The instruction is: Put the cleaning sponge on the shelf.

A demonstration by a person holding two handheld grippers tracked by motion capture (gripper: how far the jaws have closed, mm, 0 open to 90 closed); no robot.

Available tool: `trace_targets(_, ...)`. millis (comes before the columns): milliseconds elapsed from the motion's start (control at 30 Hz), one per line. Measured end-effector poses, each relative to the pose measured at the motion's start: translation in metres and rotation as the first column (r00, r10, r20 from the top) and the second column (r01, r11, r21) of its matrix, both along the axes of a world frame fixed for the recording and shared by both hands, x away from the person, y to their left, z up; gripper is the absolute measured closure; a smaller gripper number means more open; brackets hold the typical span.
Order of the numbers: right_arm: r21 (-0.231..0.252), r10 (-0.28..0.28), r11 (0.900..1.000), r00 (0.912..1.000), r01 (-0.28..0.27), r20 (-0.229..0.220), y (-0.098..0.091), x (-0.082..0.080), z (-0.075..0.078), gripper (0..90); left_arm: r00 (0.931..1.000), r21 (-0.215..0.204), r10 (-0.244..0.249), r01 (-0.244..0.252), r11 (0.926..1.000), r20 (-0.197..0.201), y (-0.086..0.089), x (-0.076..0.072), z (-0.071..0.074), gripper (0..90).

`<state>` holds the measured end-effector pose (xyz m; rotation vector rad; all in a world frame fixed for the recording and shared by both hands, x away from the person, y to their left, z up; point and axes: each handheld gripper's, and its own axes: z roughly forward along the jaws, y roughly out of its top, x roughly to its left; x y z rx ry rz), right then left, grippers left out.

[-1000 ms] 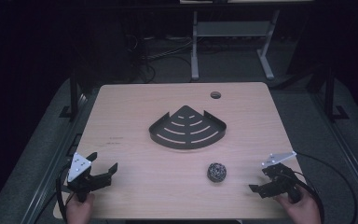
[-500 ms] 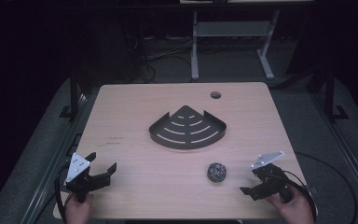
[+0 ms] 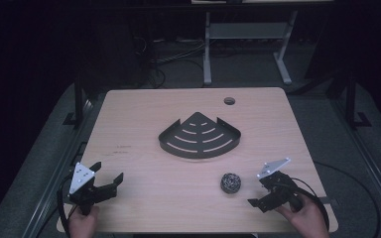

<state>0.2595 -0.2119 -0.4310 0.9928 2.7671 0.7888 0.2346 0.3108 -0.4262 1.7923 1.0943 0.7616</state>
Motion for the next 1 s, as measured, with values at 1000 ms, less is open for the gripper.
trace_targets(1000, -0.026, 0.103, 0.9943, 0.9945, -0.103, -0.018, 0.049, 0.029, 0.004, 14.5, 1.0, 0.002, 0.005, -0.005, 1.0, 0.008, 0.002, -0.001, 0.002, 13.8)
